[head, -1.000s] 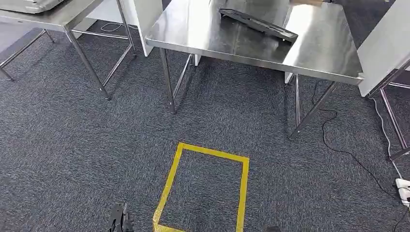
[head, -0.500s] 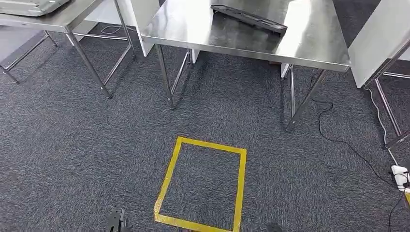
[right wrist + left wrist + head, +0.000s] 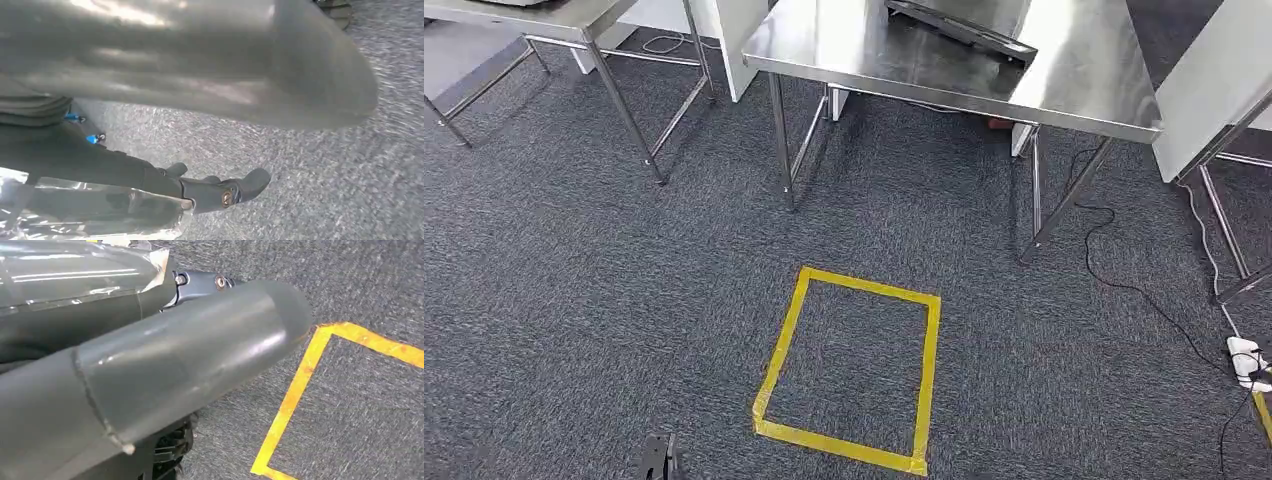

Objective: Take the parts from the cabinet and place them on the table.

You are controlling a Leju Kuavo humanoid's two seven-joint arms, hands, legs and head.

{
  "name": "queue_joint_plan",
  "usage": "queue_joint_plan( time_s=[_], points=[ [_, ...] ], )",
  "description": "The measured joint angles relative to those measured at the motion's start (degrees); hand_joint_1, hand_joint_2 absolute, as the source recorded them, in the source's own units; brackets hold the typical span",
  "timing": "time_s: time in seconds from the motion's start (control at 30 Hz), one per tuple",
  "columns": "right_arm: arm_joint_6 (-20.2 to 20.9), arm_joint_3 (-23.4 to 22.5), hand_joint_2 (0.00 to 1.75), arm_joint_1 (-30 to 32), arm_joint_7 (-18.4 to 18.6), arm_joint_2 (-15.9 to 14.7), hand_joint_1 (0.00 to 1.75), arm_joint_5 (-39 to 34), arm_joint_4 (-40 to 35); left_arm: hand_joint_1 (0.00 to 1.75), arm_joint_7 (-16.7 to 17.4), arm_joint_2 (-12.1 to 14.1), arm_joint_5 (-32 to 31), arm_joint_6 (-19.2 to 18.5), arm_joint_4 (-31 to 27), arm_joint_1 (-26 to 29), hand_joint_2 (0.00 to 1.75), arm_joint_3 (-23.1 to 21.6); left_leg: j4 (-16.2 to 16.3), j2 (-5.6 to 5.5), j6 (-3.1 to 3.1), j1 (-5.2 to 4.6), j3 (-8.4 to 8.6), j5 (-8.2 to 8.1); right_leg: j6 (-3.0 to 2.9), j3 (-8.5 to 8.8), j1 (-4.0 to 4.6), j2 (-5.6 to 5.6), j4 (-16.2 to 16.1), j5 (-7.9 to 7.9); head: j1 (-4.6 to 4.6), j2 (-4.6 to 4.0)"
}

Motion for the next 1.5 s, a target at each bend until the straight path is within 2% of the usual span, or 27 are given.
queue_joint_plan(
  time_s=[0.03,0.07,0.1,0.2,0.23,0.3,0.37,0.43,0.47,0.53,0.57,0.6,0.73,0.77,0.8,0.83,0.9,0.93,0.97,1.03,1.1,1.23,1.27,1.33,1.4,1.43,1.5],
  points=[
    [0.1,0.0,0.0,0.0,0.0,0.0,0.0,0.0,0.0,0.0,0.0,0.0,0.0,0.0,0.0,-0.1,0.0,0.0,0.0,-0.47,-0.12,-0.06,-0.23,0.35,-0.41,3.72,0.2,0.84,-5.9,1.16,-0.02,0.0],
    [0.2,0.0,0.0,0.0,0.0,-0.2,0.0,0.0,0.0,0.0,0.2,-0.2,0.0,-0.1,0.0,-0.2,0.0,0.0,0.0,-0.75,-0.18,0.23,-0.39,0.69,-1.48,7.32,0.6,3.15,-11.5,1.25,-0.07,0.0],
    [0.2,0.0,0.0,0.0,0.0,-0.5,0.0,0.0,0.0,0.0,0.2,-0.3,0.0,-0.1,0.0,-0.4,0.0,0.0,0.1,-0.98,-0.59,-0.26,-0.71,1.02,-2.09,9.16,0.58,3.36,-13.9,0.52,-0.07,0.0],
    [0.3,0.0,0.0,0.1,-0.1,-0.3,0.0,-0.2,0.1,0.0,0.5,-0.3,0.0,-0.3,0.0,-0.4,0.0,0.0,-0.4,-2.26,-1.71,0.17,-0.82,1.97,-2.33,8.21,1.06,2.18,-13.8,0.84,0.0,0.0],
    [0.3,0.0,0.0,0.1,-0.1,-0.1,0.0,-0.2,0.1,0.0,0.5,-0.1,0.0,-0.4,0.0,-0.4,0.0,0.0,-0.2,-2.29,-1.99,-0.06,-1.11,1.99,-3.07,8.42,-0.14,1.58,-14.8,1.78,-0.02,0.0],
    [0.3,0.0,0.0,0.2,-0.2,-0.2,0.0,-0.3,0.1,0.0,0.6,0.0,-0.1,-0.4,0.1,-0.4,0.0,0.0,4.1,0.34,-2.33,0.1,-3.15,-2.18,-3.83,8.34,-0.2,0.46,-14.8,2.33,-0.68,0.0],
    [0.3,0.0,0.0,0.6,-0.2,-0.1,0.0,-0.4,0.1,0.0,0.6,0.0,-0.1,-0.5,0.1,-0.4,0.0,0.0,12.9,0.8,-3.01,0.34,-6.73,-6.98,-3.79,7.99,-0.16,-0.88,-14.8,2.38,-0.72,0.0],
    [0.4,-0.1,0.0,1.0,-0.2,-0.1,0.0,-0.6,0.2,0.0,0.8,0.1,-0.2,-0.6,0.2,-0.3,0.0,0.0,17.7,1.1,-3.7,0.75,-8.3,-7.76,-3.71,7.75,-0.24,-2.28,-14.6,2.43,-0.87,0.0],
    [0.4,-0.1,0.0,1.0,-0.3,-0.1,0.0,-0.7,0.2,0.0,0.9,0.1,-0.4,-0.6,0.2,-0.2,0.0,0.0,16.2,1.43,-3.97,1.05,-7.2,-6.3,-3.69,7.71,-0.32,-2.9,-14.5,2.4,-0.85,0.0],
    [0.5,-0.1,0.0,0.9,-0.4,0.0,0.0,-0.7,0.3,0.0,1.1,0.4,-0.8,-0.6,0.2,-0.3,0.0,0.0,6.9,2.95,-4.62,1.64,-1.67,-1.53,-3.16,7.74,-0.7,-3.94,-14.0,2.04,-0.85,0.0],
    [0.6,-0.1,0.0,0.9,-0.4,0.0,0.0,-0.7,0.3,0.0,1.1,0.4,-0.8,-0.6,0.2,-0.3,0.0,0.0,2.6,4.83,-4.89,1.81,0.69,-0.38,-2.66,7.76,-0.69,-4.34,-13.6,1.73,-0.9,0.0],
    [0.7,-0.1,0.0,1.0,-0.4,-0.2,0.0,-0.7,0.3,0.0,1.2,0.2,-0.8,-0.6,0.2,-0.4,0.0,0.0,1.5,6.53,-4.79,0.73,1.51,-1.06,-2.19,6.82,-0.04,-4.76,-13.3,1.46,-1.54,0.0],
    [1.1,-0.1,0.0,0.9,-0.7,0.0,0.0,-0.5,0.3,0.0,1.2,0.5,-0.8,-0.6,0.2,-0.2,0.0,0.0,1.3,3.83,-2.31,0.74,0.43,-1.46,-1.39,7.57,-0.03,-6.76,-12.6,0.9,-1.07,0.0],
    [1.2,-0.1,0.0,0.9,-0.7,-0.1,0.0,-0.5,0.3,0.0,1.2,0.4,-0.8,-0.6,0.2,-0.2,0.0,0.0,1.2,3.36,-1.88,0.89,0.43,-1.3,-1.24,6.97,-0.35,-5.14,-11.9,0.13,-0.94,0.0],
    [1.2,0.0,0.0,0.9,-0.8,0.0,0.0,-0.4,0.3,0.0,1.2,0.4,-0.9,-0.6,0.2,-0.3,0.0,0.0,1.2,2.72,-1.36,0.89,0.29,-1.14,-1.56,5.5,-0.44,-2.53,-8.5,-1.85,-0.79,0.0],
    [1.2,0.0,0.0,1.0,-0.8,0.0,0.0,-0.4,0.3,0.0,1.2,0.4,-0.9,-0.6,0.2,-0.4,0.0,0.0,1.2,2.06,-1.13,0.85,0.09,-1.0,-1.85,3.34,-0.44,-1.39,-3.9,-3.86,-0.52,0.0],
    [1.2,0.0,0.0,1.2,-0.8,0.0,0.0,-0.4,0.4,0.0,1.2,0.4,-0.9,-0.6,0.2,-0.2,0.0,0.0,1.3,0.54,-0.76,0.62,-0.29,-0.75,-2.05,-1.63,-0.37,-0.59,6.0,-7.06,-0.48,0.0],
    [1.2,0.0,0.0,1.3,-0.8,-0.1,0.0,-0.4,0.4,0.0,1.2,0.4,-0.9,-0.6,0.2,-0.2,0.0,0.0,1.3,-0.23,-0.59,0.53,-0.4,-0.63,-1.84,-2.72,-0.26,-0.44,7.6,-7.01,-0.53,0.0],
    [1.2,0.0,0.0,1.3,-0.8,-0.1,0.0,-0.4,0.4,0.0,1.2,0.4,-0.9,-0.6,0.2,-0.1,0.0,0.0,1.3,-0.95,-0.48,0.51,-0.42,-0.55,-1.59,-2.37,-0.21,-0.3,6.4,-6.03,-0.48,0.0],
    [1.2,0.0,0.0,1.2,-0.8,-0.1,0.0,-0.4,0.4,0.0,1.2,0.4,-0.9,-0.6,0.2,-0.1,0.0,0.0,1.3,-2.51,-0.46,0.39,-0.34,-0.35,-1.14,1.66,-0.02,0.41,-2.7,-1.6,-0.39,0.0],
    [1.2,0.0,0.0,1.2,-0.8,-0.4,0.0,-0.4,0.4,0.0,1.2,0.1,-0.9,-0.6,0.2,-0.1,0.0,0.0,1.3,-3.72,-0.79,0.39,-0.59,-0.01,-2.13,5.29,0.31,4.69,-11.5,1.33,-0.33,0.0],
    [1.2,0.0,0.0,1.1,-0.8,-0.2,0.0,-0.4,0.4,0.0,1.2,0.1,-0.9,-0.6,0.3,0.3,0.0,0.0,0.6,-6.02,-2.5,0.25,-1.16,1.11,-2.66,5.71,0.47,2.36,-12.1,2.23,-0.04,0.0],
    [1.2,-0.1,0.0,1.0,-0.9,-0.2,0.0,-0.3,0.4,0.0,1.2,0.3,-0.9,-0.6,0.3,0.4,0.0,0.0,1.2,-4.33,-2.45,0.37,-1.44,0.43,-2.94,5.73,-0.65,1.54,-12.9,2.9,-0.24,0.0],
    [1.2,-0.1,0.0,1.1,-0.9,-0.1,0.0,-0.3,0.4,0.0,1.2,0.3,-0.9,-0.6,0.3,0.2,0.0,0.0,6.7,-0.09,-2.87,0.19,-3.92,-3.74,-3.38,5.64,-0.42,0.28,-12.9,2.93,-0.74,0.0],
    [1.2,-0.1,0.0,1.4,-0.9,-0.1,0.0,-0.3,0.4,0.0,1.2,0.3,-0.9,-0.6,0.3,0.2,0.0,0.0,15.9,0.88,-3.53,0.41,-8.17,-8.0,-3.41,5.49,-0.23,-1.53,-12.9,2.92,-0.72,0.0],
    [1.2,-0.1,0.0,1.4,-0.9,-0.1,0.0,-0.3,0.4,0.0,1.2,0.3,-0.9,-0.6,0.3,0.3,0.0,0.0,18.4,1.09,-3.84,0.56,-9.23,-8.42,-3.39,5.42,-0.23,-2.35,-12.9,2.92,-0.79,0.0],
    [1.2,-0.1,0.0,1.3,-0.9,-0.1,0.0,-0.4,0.4,0.0,1.2,0.4,-0.9,-0.6,0.3,0.5,0.0,0.0,15.0,1.68,-4.3,1.1,-7.1,-5.72,-3.36,5.51,-0.31,-3.66,-12.9,2.89,-0.9,0.0]
  ],
)
